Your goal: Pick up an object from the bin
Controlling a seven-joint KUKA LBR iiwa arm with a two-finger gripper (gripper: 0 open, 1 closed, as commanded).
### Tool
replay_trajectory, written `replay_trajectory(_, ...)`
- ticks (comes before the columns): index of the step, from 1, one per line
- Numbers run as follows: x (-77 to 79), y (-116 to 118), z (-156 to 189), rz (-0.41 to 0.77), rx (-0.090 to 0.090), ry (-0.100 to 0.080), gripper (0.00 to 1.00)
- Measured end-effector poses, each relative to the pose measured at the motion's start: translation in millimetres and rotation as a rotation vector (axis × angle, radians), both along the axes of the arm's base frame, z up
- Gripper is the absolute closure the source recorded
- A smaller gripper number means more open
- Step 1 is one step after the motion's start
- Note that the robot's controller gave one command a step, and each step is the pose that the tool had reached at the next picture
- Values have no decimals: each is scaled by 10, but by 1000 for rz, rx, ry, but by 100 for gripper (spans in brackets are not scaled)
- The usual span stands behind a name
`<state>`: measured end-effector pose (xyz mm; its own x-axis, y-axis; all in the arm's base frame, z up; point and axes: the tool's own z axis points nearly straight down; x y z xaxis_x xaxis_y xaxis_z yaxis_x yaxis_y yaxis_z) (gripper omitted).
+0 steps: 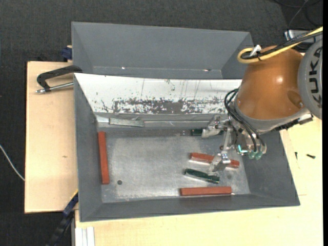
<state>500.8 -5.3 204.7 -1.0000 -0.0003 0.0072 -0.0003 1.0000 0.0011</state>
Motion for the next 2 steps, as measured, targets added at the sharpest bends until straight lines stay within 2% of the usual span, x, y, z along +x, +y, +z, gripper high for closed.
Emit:
replay_trajectory(1, 16, -1, 36, 0, 0, -8, 0)
replay_trajectory(2, 149, -67, -254, 94, 0, -12, 0)
